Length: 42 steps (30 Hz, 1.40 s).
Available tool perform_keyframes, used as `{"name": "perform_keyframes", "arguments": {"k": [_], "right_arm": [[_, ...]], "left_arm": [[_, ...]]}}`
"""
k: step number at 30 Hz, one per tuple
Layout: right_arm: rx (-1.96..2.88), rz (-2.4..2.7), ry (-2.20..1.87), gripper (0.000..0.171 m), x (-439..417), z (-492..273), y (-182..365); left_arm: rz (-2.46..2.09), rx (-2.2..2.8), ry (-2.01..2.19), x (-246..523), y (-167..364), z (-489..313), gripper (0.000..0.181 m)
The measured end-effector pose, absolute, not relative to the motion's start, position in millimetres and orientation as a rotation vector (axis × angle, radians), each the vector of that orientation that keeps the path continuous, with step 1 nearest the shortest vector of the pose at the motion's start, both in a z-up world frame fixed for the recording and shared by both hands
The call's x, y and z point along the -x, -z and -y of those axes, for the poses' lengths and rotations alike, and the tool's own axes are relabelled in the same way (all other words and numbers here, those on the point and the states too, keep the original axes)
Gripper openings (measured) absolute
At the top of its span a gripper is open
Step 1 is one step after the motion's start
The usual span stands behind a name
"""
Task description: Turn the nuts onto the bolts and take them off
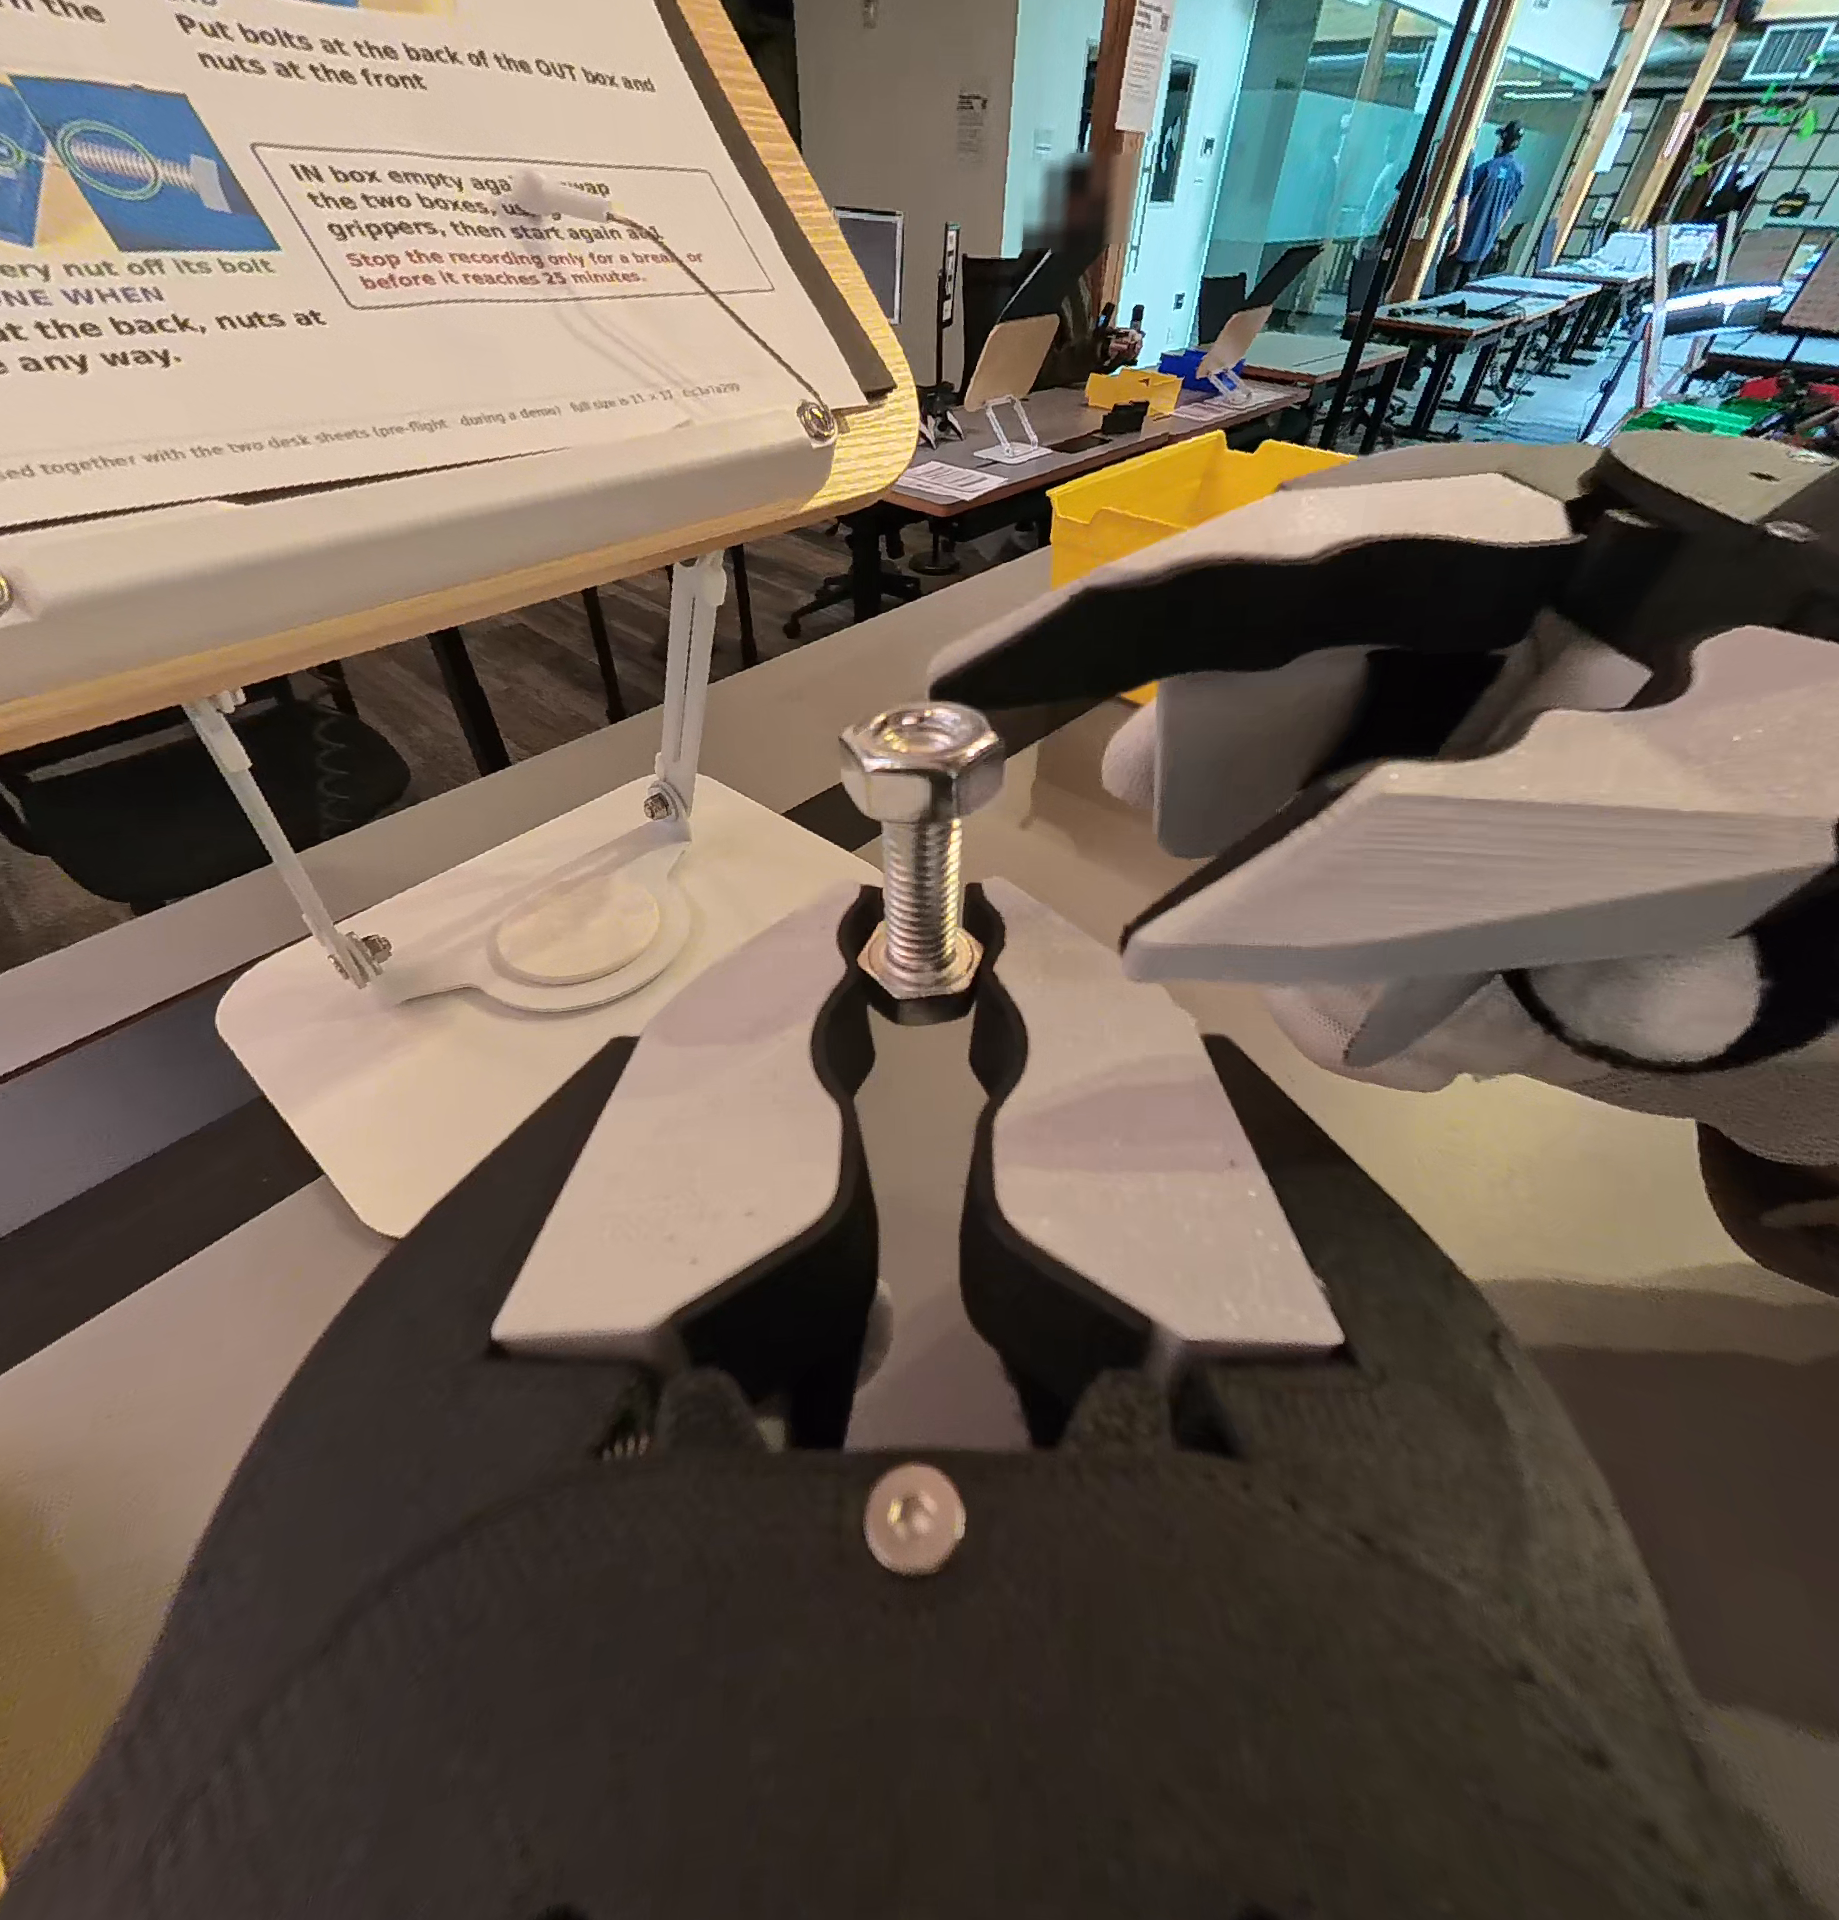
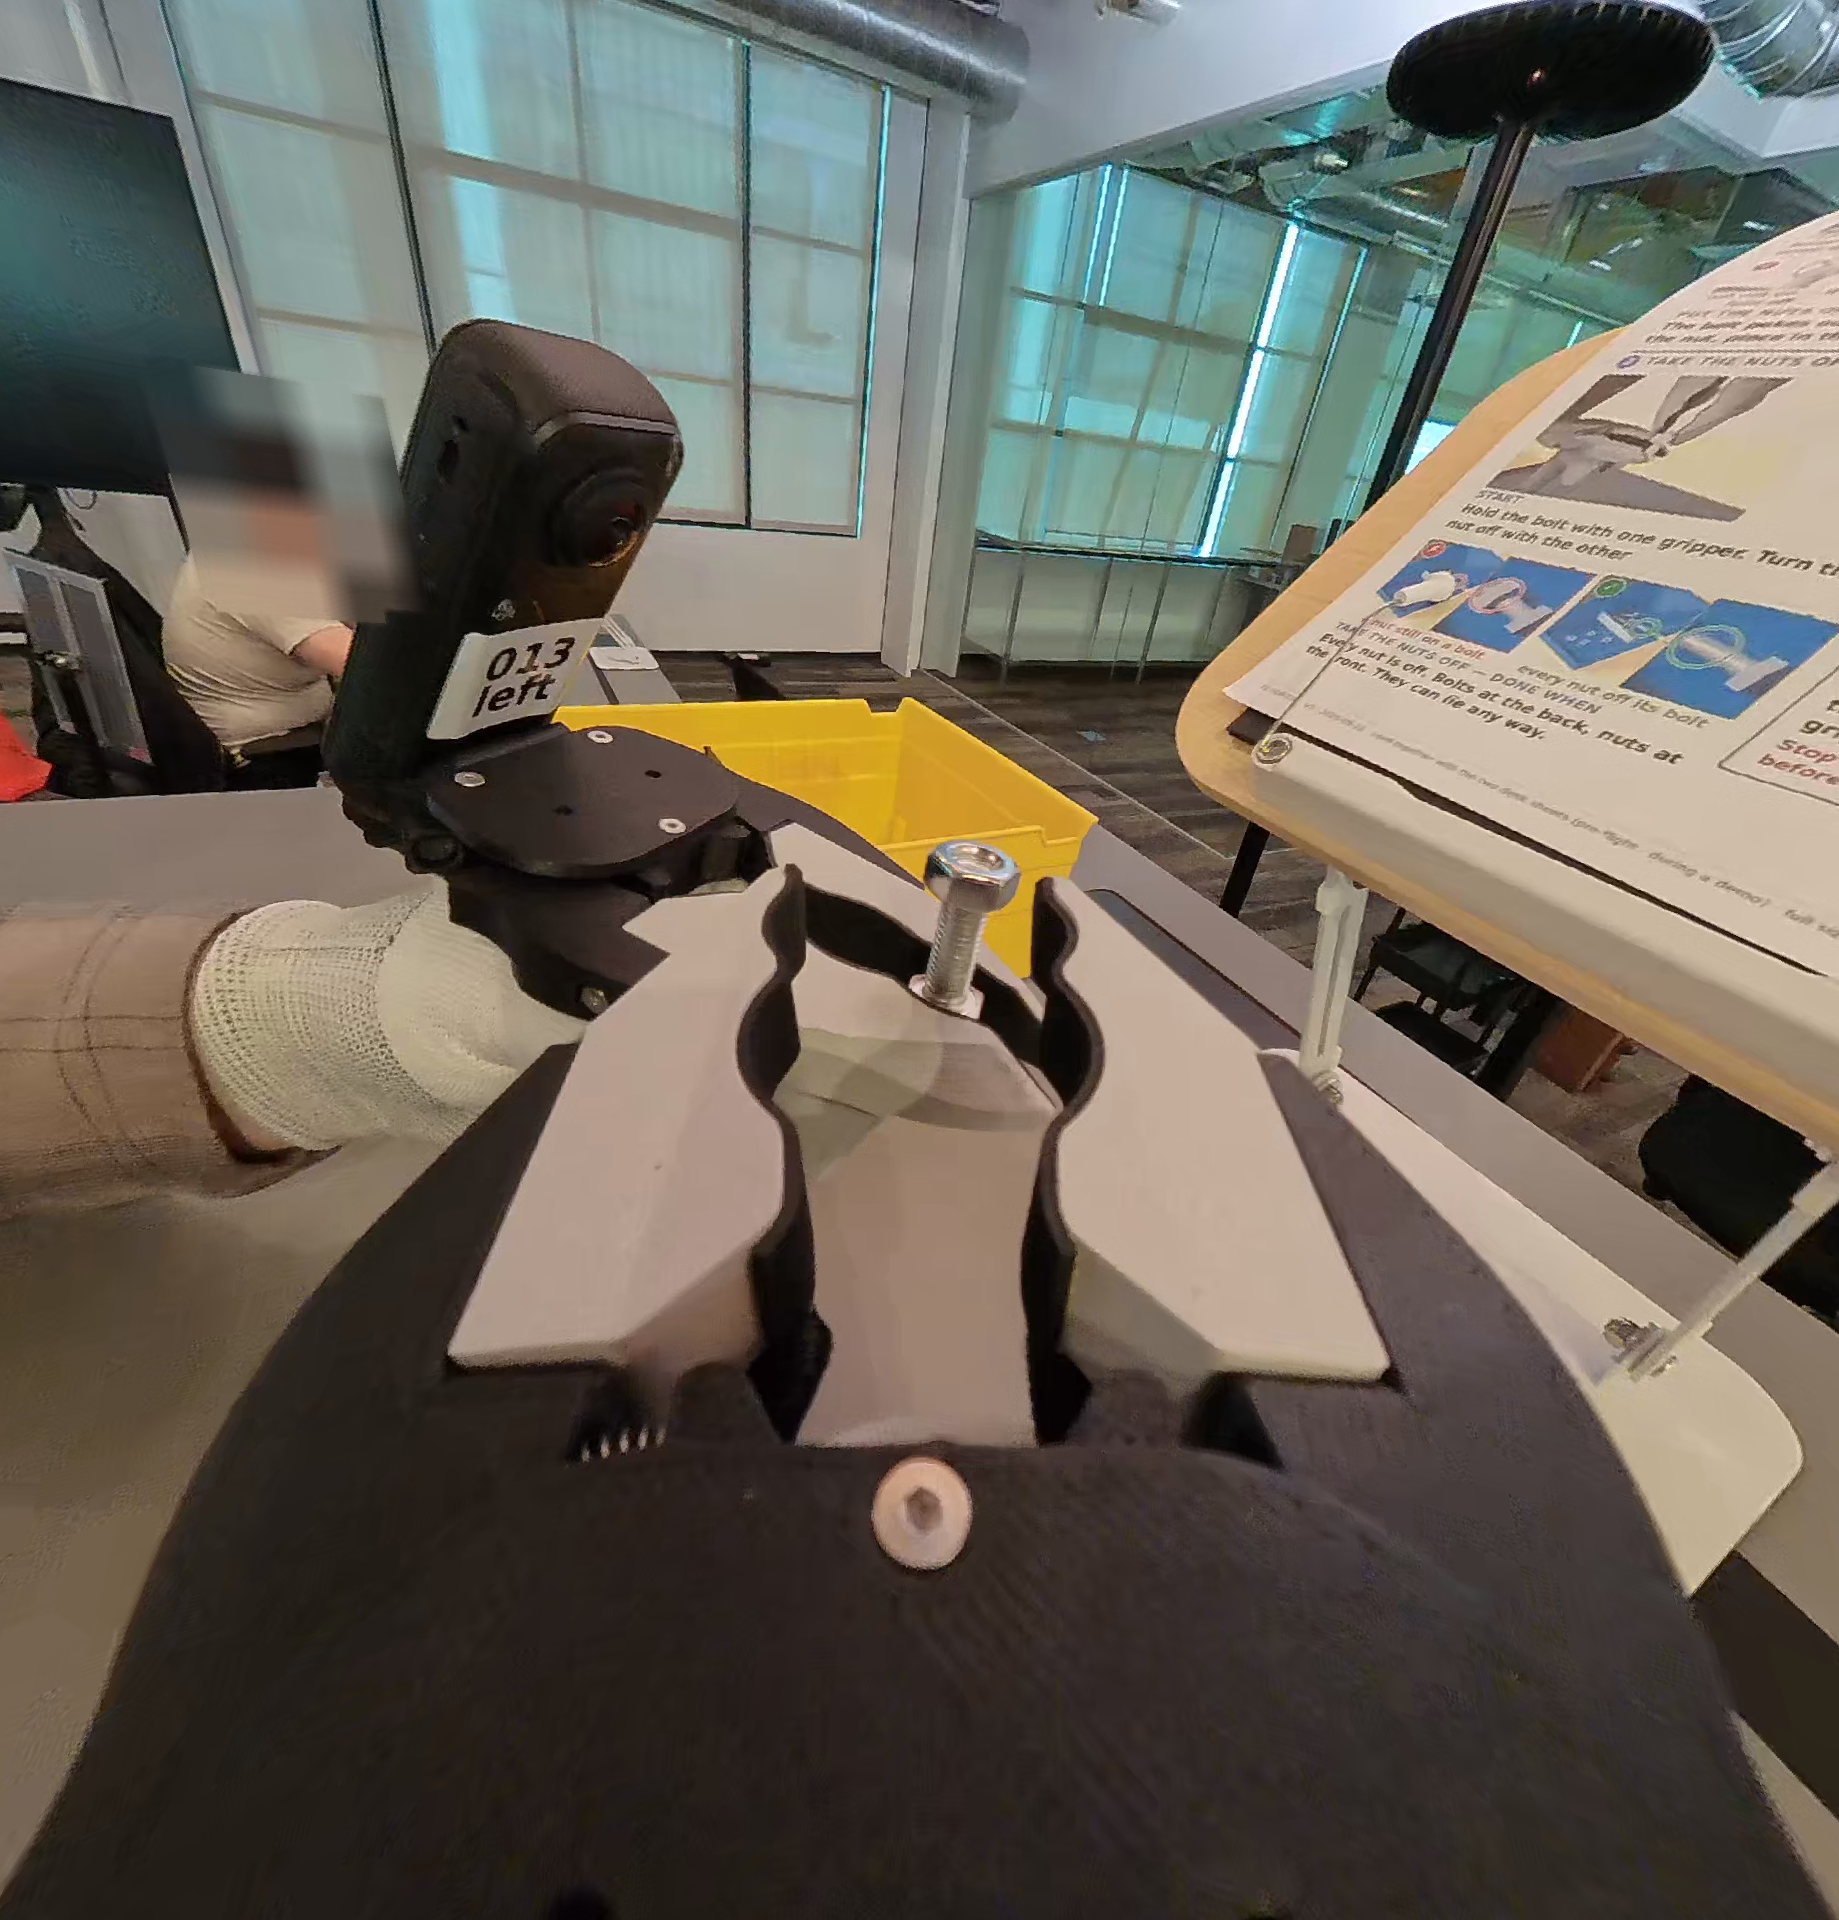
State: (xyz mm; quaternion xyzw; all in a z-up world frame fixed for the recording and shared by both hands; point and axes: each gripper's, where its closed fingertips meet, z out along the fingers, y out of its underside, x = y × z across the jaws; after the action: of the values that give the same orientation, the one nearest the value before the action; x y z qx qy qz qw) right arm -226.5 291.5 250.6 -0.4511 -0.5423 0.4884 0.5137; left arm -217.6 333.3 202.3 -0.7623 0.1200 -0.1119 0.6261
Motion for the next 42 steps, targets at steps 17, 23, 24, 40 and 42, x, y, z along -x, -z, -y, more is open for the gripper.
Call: {"name": "perform_keyframes", "arguments": {"k": [17,23,24,40,42], "right_arm": [[1.071,1.322,-1.165,0.034,226,-289,-249],[0.979,1.396,-1.216,0.01,223,-271,-252],[0.984,1.379,-1.216,0.011,222,-273,-254],[0.991,1.367,-1.219,0.006,221,-276,-254],[1.008,1.314,-1.206,0.018,220,-284,-258]], "left_arm": [[-0.273,1.749,0.253,218,-203,-333,0.015],[-0.271,1.747,0.252,220,-204,-333,0.015],[-0.273,1.747,0.253,219,-204,-333,0.015],[-0.279,1.748,0.249,218,-203,-332,0.015],[-0.278,1.747,0.251,218,-204,-332,0.015]]}}
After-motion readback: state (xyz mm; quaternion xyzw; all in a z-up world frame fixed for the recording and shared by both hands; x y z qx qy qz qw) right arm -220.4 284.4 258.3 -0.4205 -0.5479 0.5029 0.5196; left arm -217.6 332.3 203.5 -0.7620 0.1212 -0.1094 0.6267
